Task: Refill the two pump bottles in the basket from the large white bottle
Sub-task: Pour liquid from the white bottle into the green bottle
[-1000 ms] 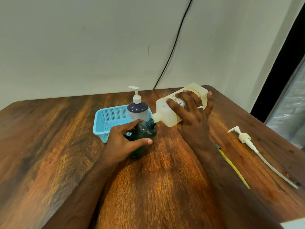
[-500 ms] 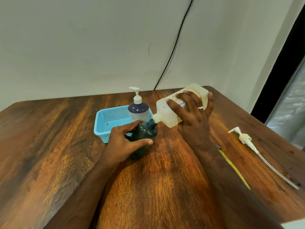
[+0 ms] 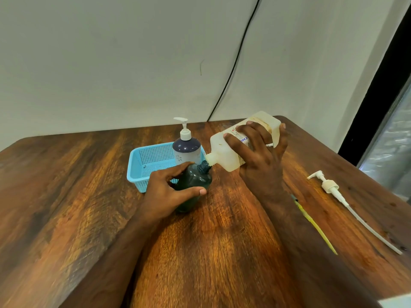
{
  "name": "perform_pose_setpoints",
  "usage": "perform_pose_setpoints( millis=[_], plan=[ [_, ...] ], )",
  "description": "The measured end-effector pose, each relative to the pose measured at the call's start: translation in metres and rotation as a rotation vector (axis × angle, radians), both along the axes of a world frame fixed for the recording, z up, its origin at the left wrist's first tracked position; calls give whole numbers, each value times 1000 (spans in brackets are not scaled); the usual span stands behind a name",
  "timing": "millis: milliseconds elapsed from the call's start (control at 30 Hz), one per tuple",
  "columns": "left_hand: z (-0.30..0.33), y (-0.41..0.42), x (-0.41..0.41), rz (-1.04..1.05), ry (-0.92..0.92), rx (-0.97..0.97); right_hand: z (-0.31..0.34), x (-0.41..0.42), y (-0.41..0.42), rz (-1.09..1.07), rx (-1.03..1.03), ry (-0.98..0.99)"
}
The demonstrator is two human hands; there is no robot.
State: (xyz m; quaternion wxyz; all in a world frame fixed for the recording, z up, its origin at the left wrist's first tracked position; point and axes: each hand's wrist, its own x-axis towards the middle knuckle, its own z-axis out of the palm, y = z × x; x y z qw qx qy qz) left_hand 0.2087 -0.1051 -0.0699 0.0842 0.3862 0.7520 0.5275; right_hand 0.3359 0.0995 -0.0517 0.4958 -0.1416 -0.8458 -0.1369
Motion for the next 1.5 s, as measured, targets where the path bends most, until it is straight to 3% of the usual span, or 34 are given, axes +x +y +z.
perform_pose_setpoints(
  millis=[1500],
  plan=[
    [0, -2, -1, -12, 37, 11, 1, 1, -2, 2, -17, 17]
  ],
)
